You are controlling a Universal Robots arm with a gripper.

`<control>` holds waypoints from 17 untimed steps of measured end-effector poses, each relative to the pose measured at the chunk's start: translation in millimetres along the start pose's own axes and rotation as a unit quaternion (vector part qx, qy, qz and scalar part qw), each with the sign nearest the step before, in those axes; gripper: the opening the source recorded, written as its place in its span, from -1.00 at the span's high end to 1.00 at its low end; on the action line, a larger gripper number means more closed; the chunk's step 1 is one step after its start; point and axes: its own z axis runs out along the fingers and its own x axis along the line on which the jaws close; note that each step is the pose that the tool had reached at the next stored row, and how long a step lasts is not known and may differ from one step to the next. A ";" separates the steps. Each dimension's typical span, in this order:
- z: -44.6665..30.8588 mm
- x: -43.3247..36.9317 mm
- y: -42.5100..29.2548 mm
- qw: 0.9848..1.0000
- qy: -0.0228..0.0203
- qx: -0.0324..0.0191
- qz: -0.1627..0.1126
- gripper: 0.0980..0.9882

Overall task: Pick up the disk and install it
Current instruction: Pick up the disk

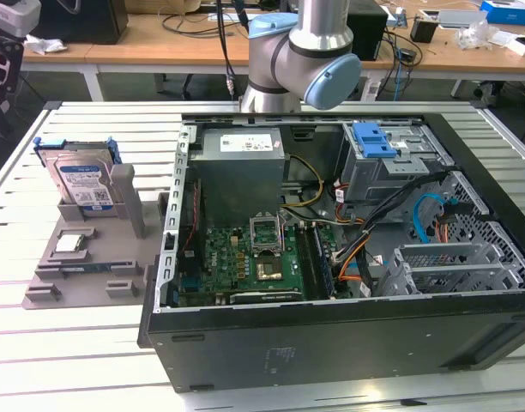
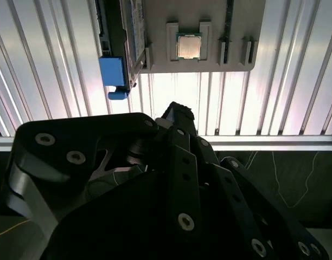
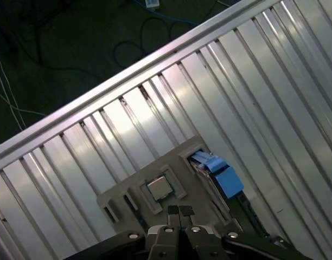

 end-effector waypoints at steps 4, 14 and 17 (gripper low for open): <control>0.0 0.0 0.0 1.000 0.000 0.000 -0.010 0.98; 0.0 0.0 0.0 0.999 0.001 -0.001 -0.038 0.98; 0.0 0.0 0.0 0.999 0.001 -0.001 -0.046 0.98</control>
